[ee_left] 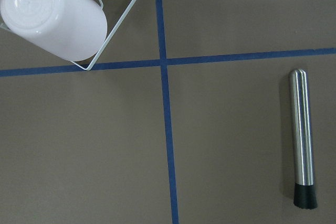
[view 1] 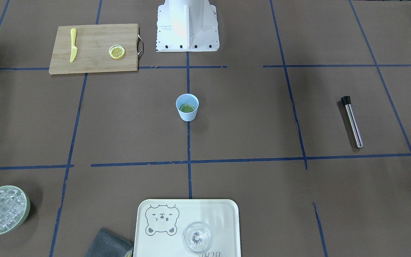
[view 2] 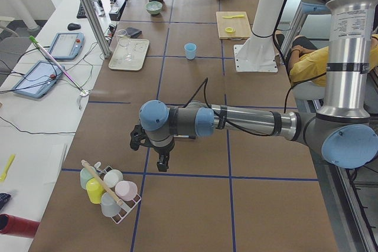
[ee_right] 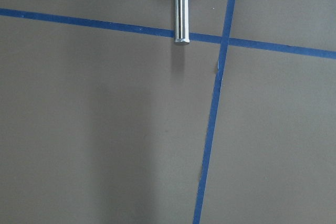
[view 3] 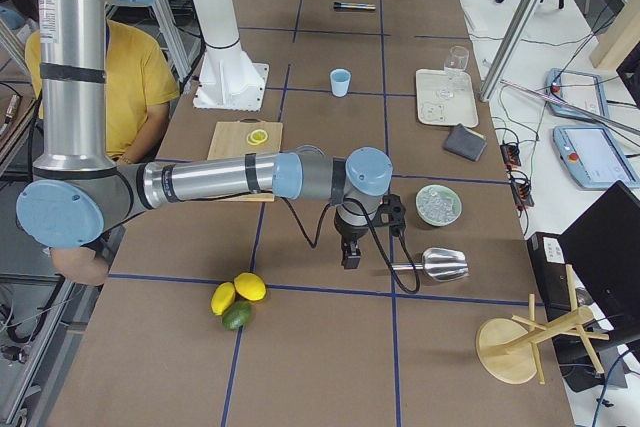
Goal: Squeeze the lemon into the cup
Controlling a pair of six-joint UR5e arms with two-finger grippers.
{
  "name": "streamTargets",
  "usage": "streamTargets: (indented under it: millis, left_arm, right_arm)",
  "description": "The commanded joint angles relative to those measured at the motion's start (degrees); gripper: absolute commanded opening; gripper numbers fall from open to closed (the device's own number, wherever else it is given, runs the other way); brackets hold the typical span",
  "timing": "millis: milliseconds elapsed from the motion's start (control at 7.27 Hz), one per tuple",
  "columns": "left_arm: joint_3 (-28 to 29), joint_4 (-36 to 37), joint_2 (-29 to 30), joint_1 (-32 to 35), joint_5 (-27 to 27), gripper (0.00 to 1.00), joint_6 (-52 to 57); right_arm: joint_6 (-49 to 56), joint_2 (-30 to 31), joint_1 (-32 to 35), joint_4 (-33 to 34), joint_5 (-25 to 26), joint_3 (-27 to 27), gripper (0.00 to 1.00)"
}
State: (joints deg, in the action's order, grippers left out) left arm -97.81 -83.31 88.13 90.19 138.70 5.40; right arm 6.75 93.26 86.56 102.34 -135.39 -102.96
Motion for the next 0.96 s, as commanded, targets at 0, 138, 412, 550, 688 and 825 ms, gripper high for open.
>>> streamTargets:
  millis: [0,138,412,550,688,825]
  left_arm:
    - [-3.43,0.16,0.37,0.08,-0.01,1.00,0.14]
    - [-1.88,0.43,0.64,-0.10,-0.44,1.00,0.14]
    - [-0.91,0.43,0.99,-0.09,-0.53,1.00,0.84]
    - [-1.33,-1.14,1.17,0.08,-0.45,1.00,0.85]
    - [-1.59,-1.33,0.91,0.08,-0.71,1.00,1.19]
    - [-1.34,-2.63,0.47,0.08,-2.01,1.00,1.28]
  right_arm:
    - [-0.07,-0.10,-0.86,-0.21,-0.04,-0.13,1.00]
    - [-0.07,-0.01,-0.77,-0.39,0.13,-0.57,1.00]
    - [-0.78,-0.10,-0.69,-0.47,0.22,-0.57,1.00]
    - [-0.95,-0.01,-0.34,-0.47,0.13,-1.01,1.00]
    - [-0.95,0.68,0.10,-0.39,0.48,-1.97,1.00]
    - [-0.86,0.87,0.10,-0.39,1.09,-1.54,1.00]
